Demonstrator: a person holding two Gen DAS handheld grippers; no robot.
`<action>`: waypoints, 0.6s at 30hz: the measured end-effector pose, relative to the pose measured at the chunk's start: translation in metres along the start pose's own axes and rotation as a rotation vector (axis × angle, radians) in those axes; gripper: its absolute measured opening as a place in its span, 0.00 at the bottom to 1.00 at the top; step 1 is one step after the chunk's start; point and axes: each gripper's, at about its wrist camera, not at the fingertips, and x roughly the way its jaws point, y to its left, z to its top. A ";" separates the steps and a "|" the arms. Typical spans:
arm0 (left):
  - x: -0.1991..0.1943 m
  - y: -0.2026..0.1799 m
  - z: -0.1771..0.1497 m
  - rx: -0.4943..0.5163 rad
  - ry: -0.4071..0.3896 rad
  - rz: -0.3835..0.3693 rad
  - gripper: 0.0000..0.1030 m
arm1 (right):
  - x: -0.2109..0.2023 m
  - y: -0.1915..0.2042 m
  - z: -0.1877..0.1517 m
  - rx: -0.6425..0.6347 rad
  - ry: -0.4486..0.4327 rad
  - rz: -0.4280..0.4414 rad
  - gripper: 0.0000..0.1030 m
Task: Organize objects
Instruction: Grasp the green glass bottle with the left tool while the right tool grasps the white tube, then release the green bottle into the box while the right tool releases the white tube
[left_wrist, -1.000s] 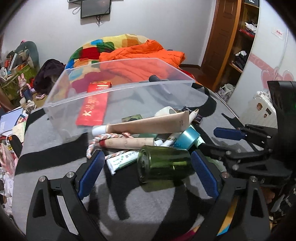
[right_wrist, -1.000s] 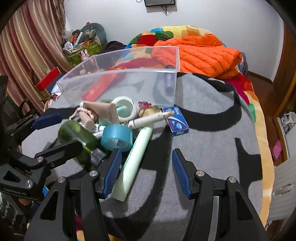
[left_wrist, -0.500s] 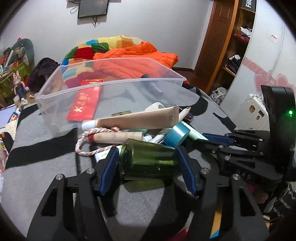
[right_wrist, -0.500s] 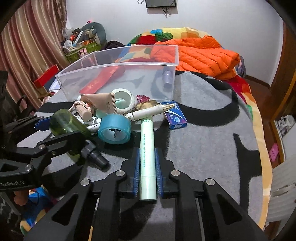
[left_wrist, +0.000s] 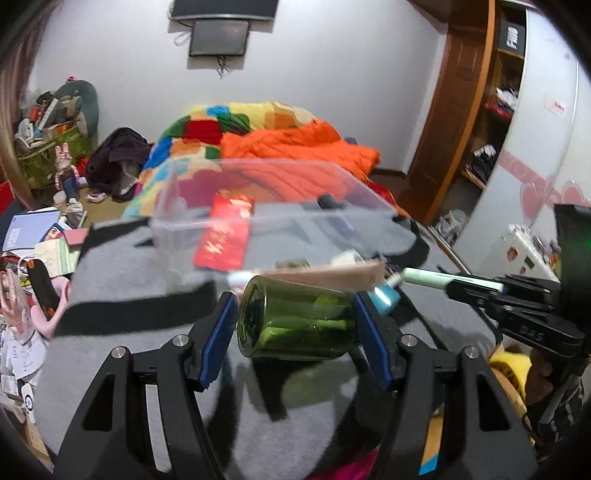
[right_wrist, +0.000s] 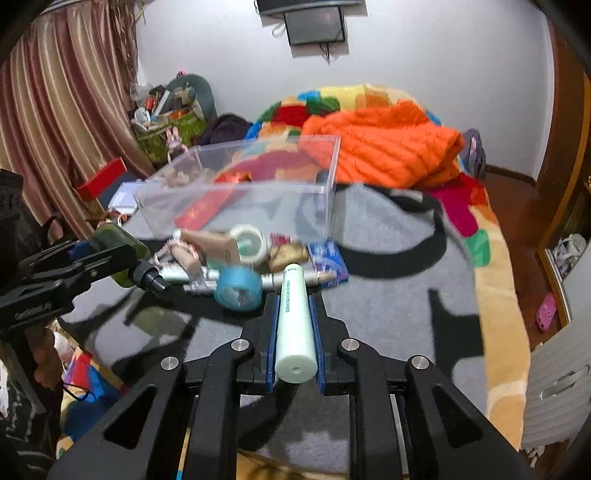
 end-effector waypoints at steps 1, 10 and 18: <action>-0.002 0.003 0.004 -0.004 -0.012 0.005 0.61 | -0.004 0.000 0.003 -0.002 -0.012 0.004 0.14; -0.011 0.023 0.044 -0.032 -0.108 0.087 0.61 | -0.014 0.014 0.046 -0.055 -0.123 -0.003 0.14; 0.008 0.037 0.065 -0.051 -0.111 0.135 0.61 | 0.019 0.019 0.083 -0.067 -0.108 0.014 0.14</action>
